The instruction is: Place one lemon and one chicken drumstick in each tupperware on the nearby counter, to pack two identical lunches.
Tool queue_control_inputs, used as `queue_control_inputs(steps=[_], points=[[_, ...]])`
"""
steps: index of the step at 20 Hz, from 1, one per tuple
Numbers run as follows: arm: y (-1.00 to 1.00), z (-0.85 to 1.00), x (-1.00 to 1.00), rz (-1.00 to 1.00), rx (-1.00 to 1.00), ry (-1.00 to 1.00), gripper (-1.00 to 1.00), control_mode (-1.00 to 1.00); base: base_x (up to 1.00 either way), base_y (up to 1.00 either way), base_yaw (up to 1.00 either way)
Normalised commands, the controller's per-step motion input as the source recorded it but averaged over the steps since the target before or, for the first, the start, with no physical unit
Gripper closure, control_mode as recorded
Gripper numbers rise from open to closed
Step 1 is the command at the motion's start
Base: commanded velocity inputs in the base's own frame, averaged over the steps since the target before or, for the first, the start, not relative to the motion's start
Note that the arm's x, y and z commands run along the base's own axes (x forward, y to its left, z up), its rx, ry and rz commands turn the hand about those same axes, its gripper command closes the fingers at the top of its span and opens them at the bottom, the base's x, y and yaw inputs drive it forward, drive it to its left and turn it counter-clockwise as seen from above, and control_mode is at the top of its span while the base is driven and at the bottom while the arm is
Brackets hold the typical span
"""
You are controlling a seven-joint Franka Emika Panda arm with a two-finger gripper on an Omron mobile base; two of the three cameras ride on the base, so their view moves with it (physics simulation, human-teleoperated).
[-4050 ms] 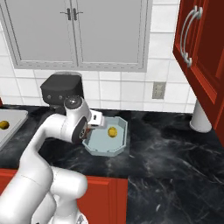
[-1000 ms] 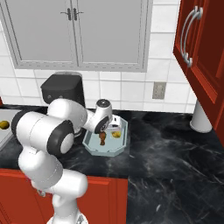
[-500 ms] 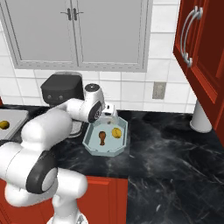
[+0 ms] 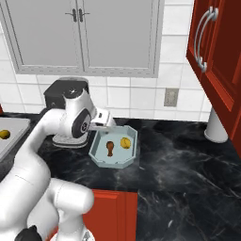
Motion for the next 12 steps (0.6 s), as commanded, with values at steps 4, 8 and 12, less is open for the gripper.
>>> queue_control_inputs(steps=[4, 8, 12], points=[[0.25, 0.41, -1.0, -0.1, -0.09, -0.38, -1.0, -1.0, 0.0, 0.0, 0.0], [0.39, 0.23, -1.0, -0.13, -0.15, -0.31, -1.0, -1.0, 0.0, 0.0, 0.0], [0.51, 0.25, -1.0, -0.16, -0.22, -0.14, -1.0, -1.0, 0.0, 0.0, 0.0]])
